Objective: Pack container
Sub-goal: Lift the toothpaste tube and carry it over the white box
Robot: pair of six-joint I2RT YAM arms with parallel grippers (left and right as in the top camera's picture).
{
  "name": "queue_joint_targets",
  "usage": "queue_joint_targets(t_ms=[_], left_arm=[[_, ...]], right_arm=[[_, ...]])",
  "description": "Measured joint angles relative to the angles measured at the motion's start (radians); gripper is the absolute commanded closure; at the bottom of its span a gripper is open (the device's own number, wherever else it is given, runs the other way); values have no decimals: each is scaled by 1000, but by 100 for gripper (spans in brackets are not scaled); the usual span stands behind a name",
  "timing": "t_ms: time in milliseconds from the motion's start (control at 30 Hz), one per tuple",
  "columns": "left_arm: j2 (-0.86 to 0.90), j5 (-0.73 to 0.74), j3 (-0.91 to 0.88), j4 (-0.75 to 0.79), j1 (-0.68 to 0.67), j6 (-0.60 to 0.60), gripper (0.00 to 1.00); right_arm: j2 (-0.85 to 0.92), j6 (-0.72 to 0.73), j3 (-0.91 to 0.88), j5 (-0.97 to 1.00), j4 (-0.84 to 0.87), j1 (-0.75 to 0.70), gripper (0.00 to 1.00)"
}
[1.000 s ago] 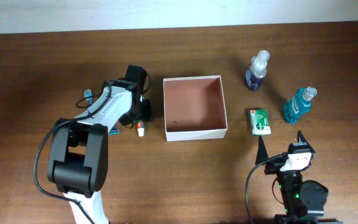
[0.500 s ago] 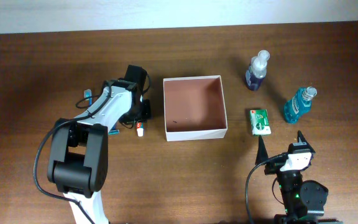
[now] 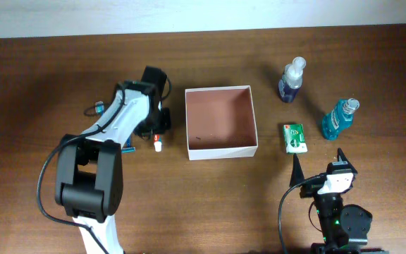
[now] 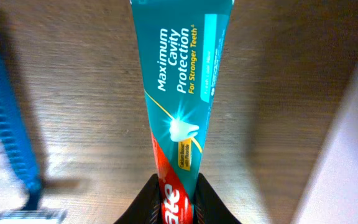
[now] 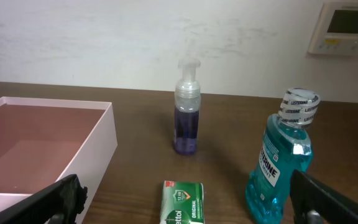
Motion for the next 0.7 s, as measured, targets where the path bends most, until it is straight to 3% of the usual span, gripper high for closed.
queue_joint_targets(t_ms=[433, 700], left_arm=[[0, 28, 651, -448, -84, 0, 85], [0, 53, 699, -463, -277, -40, 85]], right_arm=[[0, 0, 0, 0, 0, 0, 2], [0, -1, 0, 0, 0, 0, 2]])
